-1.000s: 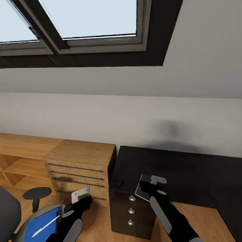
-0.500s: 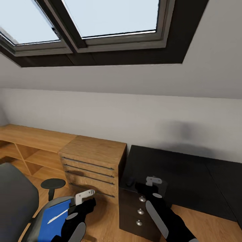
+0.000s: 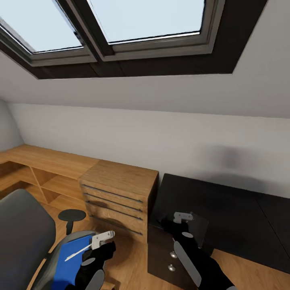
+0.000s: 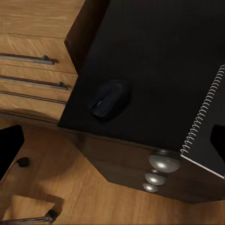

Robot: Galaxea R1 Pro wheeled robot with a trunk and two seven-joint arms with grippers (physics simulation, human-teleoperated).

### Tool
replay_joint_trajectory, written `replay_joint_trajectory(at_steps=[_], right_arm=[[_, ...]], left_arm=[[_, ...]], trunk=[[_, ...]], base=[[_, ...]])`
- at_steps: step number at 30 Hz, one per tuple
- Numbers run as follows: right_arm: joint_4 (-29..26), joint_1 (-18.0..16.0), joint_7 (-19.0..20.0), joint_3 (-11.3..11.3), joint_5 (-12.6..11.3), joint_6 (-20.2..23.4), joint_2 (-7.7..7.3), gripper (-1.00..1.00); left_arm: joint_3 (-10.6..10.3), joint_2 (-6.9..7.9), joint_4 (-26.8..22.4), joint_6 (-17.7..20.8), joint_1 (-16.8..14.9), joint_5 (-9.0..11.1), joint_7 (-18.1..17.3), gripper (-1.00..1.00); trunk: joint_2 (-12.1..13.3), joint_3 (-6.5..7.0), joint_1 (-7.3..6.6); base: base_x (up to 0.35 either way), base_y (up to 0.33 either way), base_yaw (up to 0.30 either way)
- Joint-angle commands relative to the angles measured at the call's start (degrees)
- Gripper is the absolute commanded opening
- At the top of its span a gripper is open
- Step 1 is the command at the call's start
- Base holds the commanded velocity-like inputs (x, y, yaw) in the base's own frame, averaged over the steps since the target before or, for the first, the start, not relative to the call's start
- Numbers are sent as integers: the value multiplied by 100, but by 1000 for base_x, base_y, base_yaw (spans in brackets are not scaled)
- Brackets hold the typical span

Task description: In the bedroom, organize the workspace by keeping the computer under the desk, ensuring the monitor is on the desk, placing the keyboard on the desk next to the monitor, placing the mouse on the desk next to the keyboard, moving the folder from the swivel chair onto the desk next to the mouse, stacking the notebook on top of the folder with the pen on top of the notebook, and positioning the swivel chair next to the desk.

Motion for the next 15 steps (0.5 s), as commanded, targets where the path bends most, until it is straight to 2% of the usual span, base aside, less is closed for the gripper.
replay_joint_trajectory(at_steps=[1,5,9,12,15], right_arm=[[-8,-7,-40,29,-37,17,-6,100],[-8,-7,-27,35,-37,11,-14,100],[-15,-7,-19,45,-37,11,-14,100],[-20,-7,-12,55,-38,15,-17,100],[-22,-7,-16,40,-37,-1,-13,100]], left_arm=[[-103,6,2,14,-8,27,56,100],[-232,6,13,9,-8,14,77,100],[-249,13,15,-36,-8,31,81,100],[-251,15,13,-56,-8,36,88,100],[-251,15,8,-59,-8,40,85,100]], trunk=[[-14,-14,5],[-14,-14,5],[-14,-14,5],[-14,-14,5],[-14,-14,5]], base=[[144,-164,3],[191,-201,2],[275,-145,0],[244,-37,0],[69,-9,0]])
